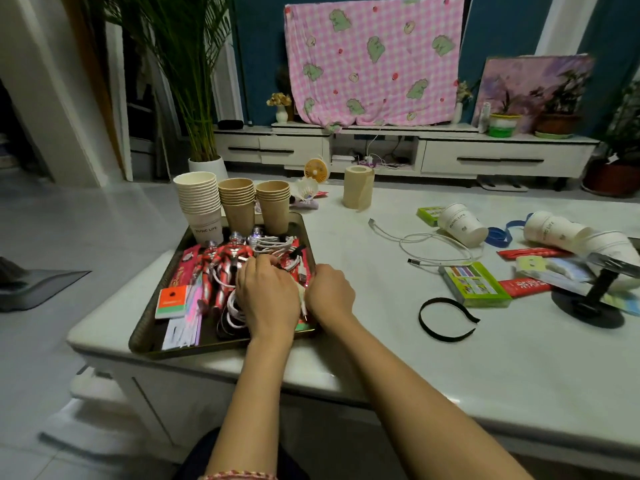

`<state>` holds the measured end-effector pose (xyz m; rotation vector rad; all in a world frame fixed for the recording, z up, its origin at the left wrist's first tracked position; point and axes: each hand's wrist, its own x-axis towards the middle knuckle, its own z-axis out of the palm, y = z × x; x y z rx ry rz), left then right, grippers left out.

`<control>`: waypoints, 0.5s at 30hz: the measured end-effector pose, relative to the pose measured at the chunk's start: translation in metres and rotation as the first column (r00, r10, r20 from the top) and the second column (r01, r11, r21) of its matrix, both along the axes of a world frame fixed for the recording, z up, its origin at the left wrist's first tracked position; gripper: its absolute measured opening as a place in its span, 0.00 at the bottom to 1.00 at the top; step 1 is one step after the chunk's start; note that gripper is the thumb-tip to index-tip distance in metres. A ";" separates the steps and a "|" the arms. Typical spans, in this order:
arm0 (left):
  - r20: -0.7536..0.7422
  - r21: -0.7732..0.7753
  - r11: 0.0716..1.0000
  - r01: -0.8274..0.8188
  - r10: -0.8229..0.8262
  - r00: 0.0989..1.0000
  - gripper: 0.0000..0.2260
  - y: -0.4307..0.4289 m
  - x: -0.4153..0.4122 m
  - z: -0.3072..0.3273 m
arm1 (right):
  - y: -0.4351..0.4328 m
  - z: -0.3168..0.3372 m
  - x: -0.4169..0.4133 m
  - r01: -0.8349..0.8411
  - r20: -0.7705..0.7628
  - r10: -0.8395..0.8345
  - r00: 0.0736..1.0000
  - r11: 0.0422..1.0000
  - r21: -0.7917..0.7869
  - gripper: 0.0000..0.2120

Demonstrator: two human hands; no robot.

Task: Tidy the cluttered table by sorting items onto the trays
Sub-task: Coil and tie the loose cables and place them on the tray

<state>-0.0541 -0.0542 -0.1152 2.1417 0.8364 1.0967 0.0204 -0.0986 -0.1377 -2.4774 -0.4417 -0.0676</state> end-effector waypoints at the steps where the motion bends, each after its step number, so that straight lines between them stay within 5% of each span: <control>1: 0.007 -0.012 1.000 0.013 -0.013 1.000 0.10 0.005 -0.005 -0.001 | 0.001 -0.001 0.000 0.005 0.007 -0.005 1.000 1.000 -0.005 0.12; 9: -0.012 0.024 0.996 0.081 -0.081 0.997 0.13 0.021 -0.028 -0.005 | -0.035 0.004 0.022 -0.102 0.035 0.100 0.994 0.992 0.077 0.16; 12: 0.071 0.017 0.988 0.153 -0.153 0.986 0.12 -0.001 -0.018 0.008 | -0.089 0.009 0.057 0.007 0.282 0.045 0.958 0.983 -0.182 0.16; 15: 0.136 -0.091 0.952 0.293 -0.280 0.950 0.12 -0.039 -0.006 0.018 | -0.133 0.011 0.092 0.074 0.225 0.035 0.974 0.887 -0.456 0.24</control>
